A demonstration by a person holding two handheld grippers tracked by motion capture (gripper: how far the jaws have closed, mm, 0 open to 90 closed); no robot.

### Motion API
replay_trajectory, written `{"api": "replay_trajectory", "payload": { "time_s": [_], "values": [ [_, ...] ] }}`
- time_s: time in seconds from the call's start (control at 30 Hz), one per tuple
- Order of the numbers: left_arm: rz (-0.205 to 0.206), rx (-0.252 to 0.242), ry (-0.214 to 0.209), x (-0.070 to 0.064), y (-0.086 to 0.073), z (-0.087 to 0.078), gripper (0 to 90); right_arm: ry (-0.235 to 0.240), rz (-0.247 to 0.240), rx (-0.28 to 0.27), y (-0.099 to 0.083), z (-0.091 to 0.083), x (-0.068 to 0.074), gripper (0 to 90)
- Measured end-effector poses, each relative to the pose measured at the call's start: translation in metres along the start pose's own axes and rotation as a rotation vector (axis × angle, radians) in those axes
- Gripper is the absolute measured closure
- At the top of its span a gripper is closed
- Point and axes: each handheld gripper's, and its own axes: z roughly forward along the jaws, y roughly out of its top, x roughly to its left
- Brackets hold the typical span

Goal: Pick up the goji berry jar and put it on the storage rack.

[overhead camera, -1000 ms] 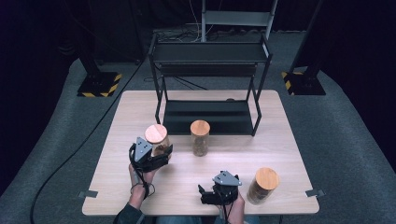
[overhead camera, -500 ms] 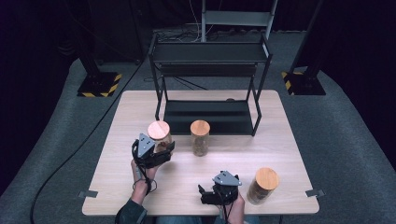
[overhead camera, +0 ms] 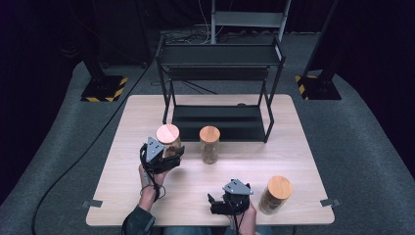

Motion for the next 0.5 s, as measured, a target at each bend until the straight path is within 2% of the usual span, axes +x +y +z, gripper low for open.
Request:
{"api": "replay_trajectory", "payload": {
  "time_s": [0.5],
  "values": [
    [0.002,0.001,0.001,0.0025,0.0049,0.0071,24.7,0.0,-0.001,0.001,0.0,0.0001,0.0,0.9]
  ]
}}
